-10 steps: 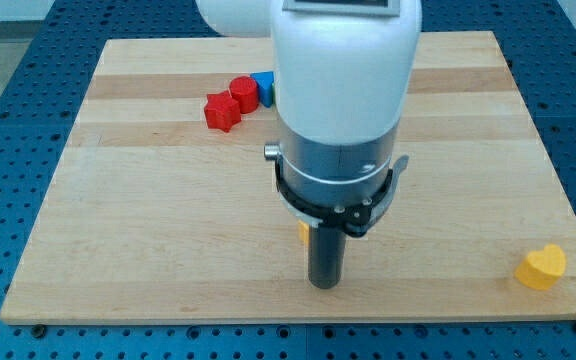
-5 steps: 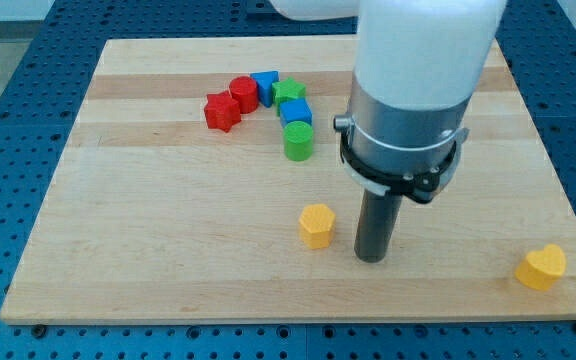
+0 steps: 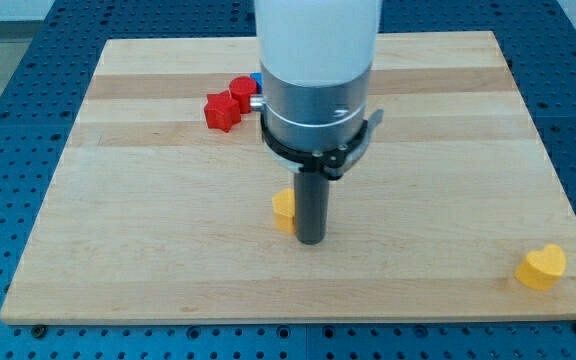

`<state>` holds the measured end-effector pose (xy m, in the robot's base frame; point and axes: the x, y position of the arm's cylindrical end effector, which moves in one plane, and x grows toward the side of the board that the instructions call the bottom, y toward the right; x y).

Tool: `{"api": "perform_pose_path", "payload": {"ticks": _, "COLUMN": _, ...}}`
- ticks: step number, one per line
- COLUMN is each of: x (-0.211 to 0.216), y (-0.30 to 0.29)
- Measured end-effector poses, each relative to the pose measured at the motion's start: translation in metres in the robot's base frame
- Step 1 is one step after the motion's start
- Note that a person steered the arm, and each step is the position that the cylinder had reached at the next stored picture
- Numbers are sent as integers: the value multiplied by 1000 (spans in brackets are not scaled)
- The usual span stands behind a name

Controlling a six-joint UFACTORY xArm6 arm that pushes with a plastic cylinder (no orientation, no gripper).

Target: Push yellow hexagon into red star

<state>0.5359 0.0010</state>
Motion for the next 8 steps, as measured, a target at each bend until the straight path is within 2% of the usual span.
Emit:
{"api": "perform_pose_path", "payload": {"ticks": 2, "x": -8, "y": -27}}
{"api": "perform_pose_path", "payload": {"ticks": 8, "x": -34, "y": -17}}
